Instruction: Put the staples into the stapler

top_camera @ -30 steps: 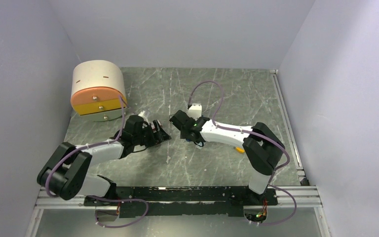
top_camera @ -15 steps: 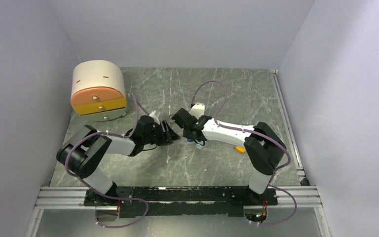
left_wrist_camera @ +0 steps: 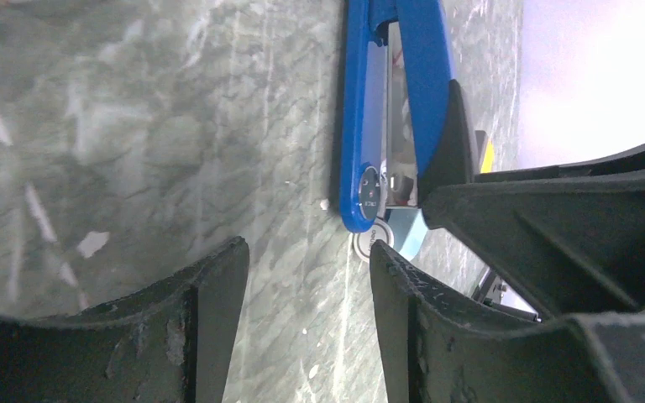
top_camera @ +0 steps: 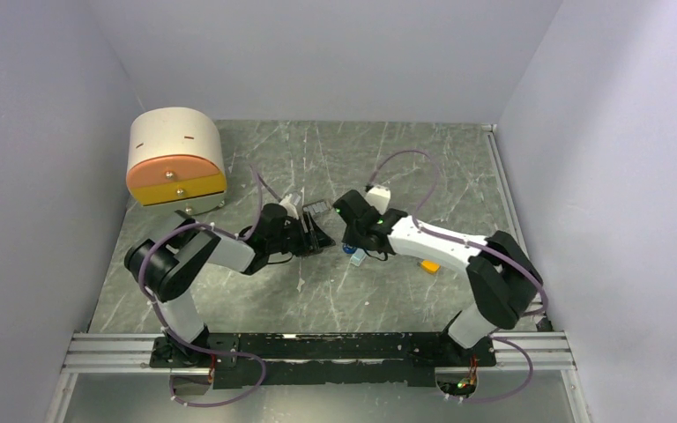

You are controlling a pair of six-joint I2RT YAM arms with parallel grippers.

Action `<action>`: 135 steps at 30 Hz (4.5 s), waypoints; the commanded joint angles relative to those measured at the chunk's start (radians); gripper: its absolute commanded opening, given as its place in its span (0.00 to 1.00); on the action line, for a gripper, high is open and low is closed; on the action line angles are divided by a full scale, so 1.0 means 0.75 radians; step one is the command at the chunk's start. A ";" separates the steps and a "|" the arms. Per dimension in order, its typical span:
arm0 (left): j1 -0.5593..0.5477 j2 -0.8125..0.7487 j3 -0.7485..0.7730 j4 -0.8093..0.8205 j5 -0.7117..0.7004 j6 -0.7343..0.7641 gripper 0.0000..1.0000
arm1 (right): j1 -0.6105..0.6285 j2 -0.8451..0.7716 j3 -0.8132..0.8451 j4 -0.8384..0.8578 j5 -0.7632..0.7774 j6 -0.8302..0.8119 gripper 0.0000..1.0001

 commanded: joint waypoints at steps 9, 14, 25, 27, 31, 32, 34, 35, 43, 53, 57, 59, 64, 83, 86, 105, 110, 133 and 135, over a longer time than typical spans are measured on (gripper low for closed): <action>-0.088 0.113 0.083 0.109 0.040 0.011 0.57 | -0.153 -0.186 -0.192 0.251 -0.260 0.119 0.16; -0.103 0.139 0.104 0.106 0.047 0.017 0.51 | -0.173 -0.191 -0.220 0.304 -0.332 0.135 0.15; -0.110 0.192 0.128 0.125 0.015 0.033 0.49 | -0.209 -0.243 -0.225 0.303 -0.405 0.135 0.11; -0.111 0.194 0.139 0.116 0.004 0.049 0.49 | -0.212 -0.250 -0.224 0.295 -0.417 0.129 0.11; -0.109 0.213 0.151 0.149 0.022 0.050 0.41 | -0.214 -0.255 -0.232 0.309 -0.440 0.106 0.11; -0.111 0.217 0.154 0.152 0.030 0.049 0.36 | -0.215 -0.256 -0.241 0.330 -0.447 0.096 0.11; -0.110 0.208 0.152 0.128 0.029 0.065 0.27 | -0.215 -0.258 -0.248 0.349 -0.458 0.080 0.11; -0.110 0.202 0.143 0.129 0.024 0.072 0.23 | -0.214 -0.257 -0.244 0.345 -0.455 0.075 0.11; -0.111 0.190 0.079 0.141 0.030 0.103 0.05 | -0.266 -0.333 -0.184 0.253 -0.305 0.035 0.11; -0.111 0.210 0.069 0.142 0.051 0.092 0.05 | -0.356 -0.365 -0.125 0.216 -0.173 -0.029 0.11; -0.111 0.211 0.066 0.129 0.060 0.076 0.05 | -0.393 -0.358 -0.077 0.212 -0.067 -0.100 0.13; -0.110 0.217 0.063 0.130 0.069 0.070 0.05 | -0.416 -0.341 -0.043 0.215 -0.031 -0.143 0.14; -0.113 0.239 0.046 0.172 0.110 0.064 0.06 | -0.475 -0.300 0.025 0.236 0.031 -0.236 0.17; -0.114 0.259 0.066 0.109 0.132 0.064 0.05 | -0.627 -0.049 0.148 0.363 -0.087 -0.391 0.23; -0.115 0.266 0.068 0.111 0.140 0.062 0.05 | -0.648 -0.042 0.140 0.389 -0.138 -0.421 0.25; -0.081 0.276 0.120 0.020 0.244 -0.139 0.05 | -0.753 0.116 0.279 0.303 -0.391 -0.525 0.34; -0.071 0.242 0.155 -0.082 0.240 -0.173 0.05 | -0.755 0.096 0.295 0.232 -0.418 -0.544 0.43; -0.046 0.203 0.186 -0.202 0.213 -0.232 0.05 | -0.669 -0.082 0.102 0.260 -0.683 -0.561 0.80; -0.046 0.202 0.185 -0.196 0.210 -0.233 0.05 | -0.652 -0.074 0.083 0.248 -0.634 -0.511 0.77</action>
